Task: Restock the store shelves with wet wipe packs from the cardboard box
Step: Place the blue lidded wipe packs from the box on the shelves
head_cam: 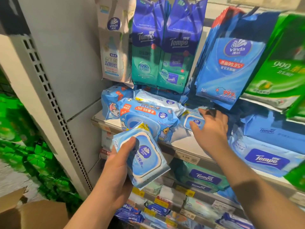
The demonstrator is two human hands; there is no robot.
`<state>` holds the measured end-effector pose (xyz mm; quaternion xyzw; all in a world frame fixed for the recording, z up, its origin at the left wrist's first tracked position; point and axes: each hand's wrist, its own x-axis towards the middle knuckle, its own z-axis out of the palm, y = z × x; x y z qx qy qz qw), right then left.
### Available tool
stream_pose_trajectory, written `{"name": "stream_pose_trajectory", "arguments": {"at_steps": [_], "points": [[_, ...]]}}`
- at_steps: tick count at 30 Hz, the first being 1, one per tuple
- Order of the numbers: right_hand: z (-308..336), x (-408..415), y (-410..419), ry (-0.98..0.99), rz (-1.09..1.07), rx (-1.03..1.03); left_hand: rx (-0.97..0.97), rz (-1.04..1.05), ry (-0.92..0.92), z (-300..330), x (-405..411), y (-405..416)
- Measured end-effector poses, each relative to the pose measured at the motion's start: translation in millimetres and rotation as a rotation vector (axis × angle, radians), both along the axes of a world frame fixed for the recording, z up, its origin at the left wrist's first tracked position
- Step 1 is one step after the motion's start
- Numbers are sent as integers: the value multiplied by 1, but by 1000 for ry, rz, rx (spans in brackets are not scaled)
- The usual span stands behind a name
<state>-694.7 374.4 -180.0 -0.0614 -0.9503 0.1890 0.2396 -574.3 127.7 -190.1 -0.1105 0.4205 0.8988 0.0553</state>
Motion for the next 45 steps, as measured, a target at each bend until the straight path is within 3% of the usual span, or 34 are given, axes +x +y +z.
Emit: {"name": "stream_pose_trajectory", "arguments": {"at_steps": [2,4,7,11,13,16,25,31,35,39,45], "points": [[-7,25,-5,168,57,-122,-2,-27,25,4,-1,8],[-10,53,-8,171,157,-346,0,-52,41,5,-3,18],[-8,93,-15,-55,283,-796,-3,-87,61,9,-7,35],[-11,121,-11,-231,288,-1244,8,-86,84,13,-15,61],[-10,133,-9,-316,400,-1367,12,-61,106,15,-19,74],[-9,141,-12,-352,536,-1370,34,-60,137,16,-22,94],[-4,125,21,-117,301,-1277,-279,-134,247,10,-41,122],[1,110,41,-130,234,-992,-549,-105,216,2,-50,130],[1,93,45,-111,140,-660,-690,-126,210,-3,-58,138],[-1,73,43,-247,94,-359,-858,-131,180,3,-61,141],[-17,48,36,-320,93,-238,-945,-128,144,5,-68,146]]}}
